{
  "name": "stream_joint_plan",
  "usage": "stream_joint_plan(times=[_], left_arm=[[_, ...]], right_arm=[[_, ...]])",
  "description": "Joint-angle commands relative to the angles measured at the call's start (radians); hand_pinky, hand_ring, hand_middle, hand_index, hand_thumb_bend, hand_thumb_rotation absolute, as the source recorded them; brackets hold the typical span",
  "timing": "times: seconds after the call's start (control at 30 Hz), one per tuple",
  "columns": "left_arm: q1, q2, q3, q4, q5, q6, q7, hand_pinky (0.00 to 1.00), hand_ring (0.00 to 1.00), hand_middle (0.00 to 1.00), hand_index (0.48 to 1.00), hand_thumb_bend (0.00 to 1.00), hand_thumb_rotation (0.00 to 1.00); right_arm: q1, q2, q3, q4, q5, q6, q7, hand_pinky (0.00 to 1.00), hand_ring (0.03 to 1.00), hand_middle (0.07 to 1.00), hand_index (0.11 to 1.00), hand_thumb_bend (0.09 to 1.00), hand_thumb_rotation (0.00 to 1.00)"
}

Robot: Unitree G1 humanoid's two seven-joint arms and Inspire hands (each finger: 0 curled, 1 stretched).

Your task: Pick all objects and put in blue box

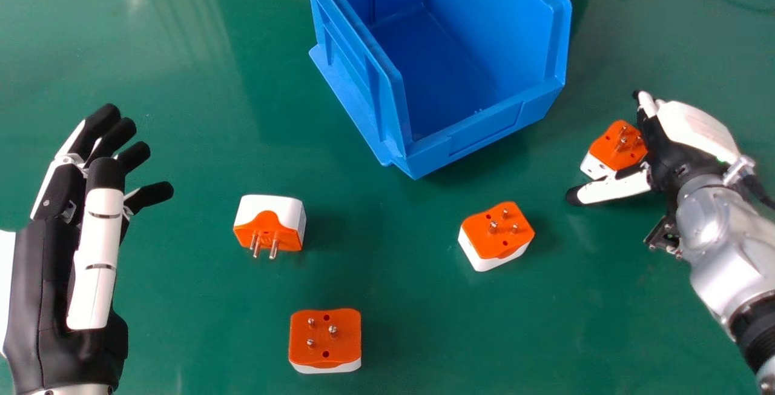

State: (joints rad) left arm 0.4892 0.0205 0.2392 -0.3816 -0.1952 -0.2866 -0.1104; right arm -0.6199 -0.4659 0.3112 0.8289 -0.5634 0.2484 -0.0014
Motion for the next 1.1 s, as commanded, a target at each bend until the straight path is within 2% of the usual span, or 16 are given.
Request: stream_joint_plan(times=[0.0, 0.23, 0.33, 0.43, 0.6, 0.73, 0.87, 1.07], left_arm=[[0.008, 0.008, 0.002, -0.024, -0.004, -0.005, -0.005, 0.71, 0.85, 0.88, 0.851, 0.59, 0.77], [0.009, 0.003, 0.0, -0.019, 0.003, -0.007, 0.001, 0.71, 0.84, 0.87, 0.849, 0.58, 0.77], [0.013, 0.005, -0.001, -0.022, 0.004, -0.008, -0.001, 0.71, 0.85, 0.87, 0.851, 0.57, 0.78], [0.017, 0.005, -0.001, -0.026, -0.002, -0.009, -0.005, 0.72, 0.85, 0.88, 0.855, 0.57, 0.78], [0.024, 0.003, 0.001, -0.031, 0.006, -0.004, 0.003, 0.73, 0.85, 0.88, 0.858, 0.56, 0.79], [0.026, 0.002, 0.001, -0.032, 0.003, -0.003, 0.004, 0.72, 0.85, 0.88, 0.855, 0.56, 0.79], [0.027, 0.005, 0.001, -0.034, -0.002, -0.003, -0.001, 0.71, 0.85, 0.87, 0.852, 0.57, 0.79], [0.032, 0.005, 0.0, -0.039, -0.006, -0.004, -0.005, 0.71, 0.84, 0.87, 0.849, 0.57, 0.78]], right_arm=[[-0.024, -0.043, 0.007, 0.034, -0.022, 0.034, 0.023, 0.9, 0.985, 1.0, 0.969, 0.629, 0.33], [-0.07, -0.063, 0.058, 0.084, -0.044, 0.033, 0.076, 0.89, 0.972, 0.992, 0.965, 0.622, 0.32], [-0.072, -0.069, 0.053, 0.082, -0.04, 0.041, 0.085, 0.89, 0.969, 0.991, 0.965, 0.615, 0.32], [-0.068, -0.08, 0.05, 0.076, -0.041, 0.049, 0.086, 0.89, 0.969, 0.991, 0.966, 0.606, 0.31], [-0.06, -0.1, 0.041, 0.057, -0.035, 0.075, 0.118, 0.9, 0.972, 0.993, 0.969, 0.593, 0.3], [-0.057, -0.113, 0.048, 0.04, -0.044, 0.101, 0.147, 0.91, 0.98, 0.997, 0.977, 0.585, 0.29], [-0.063, -0.116, 0.054, 0.038, -0.049, 0.135, 0.172, 0.91, 0.982, 0.999, 0.983, 0.583, 0.31], [-0.066, -0.093, 0.005, 0.03, -0.01, 0.195, 0.156, 0.89, 0.974, 0.995, 0.984, 0.589, 0.32]])
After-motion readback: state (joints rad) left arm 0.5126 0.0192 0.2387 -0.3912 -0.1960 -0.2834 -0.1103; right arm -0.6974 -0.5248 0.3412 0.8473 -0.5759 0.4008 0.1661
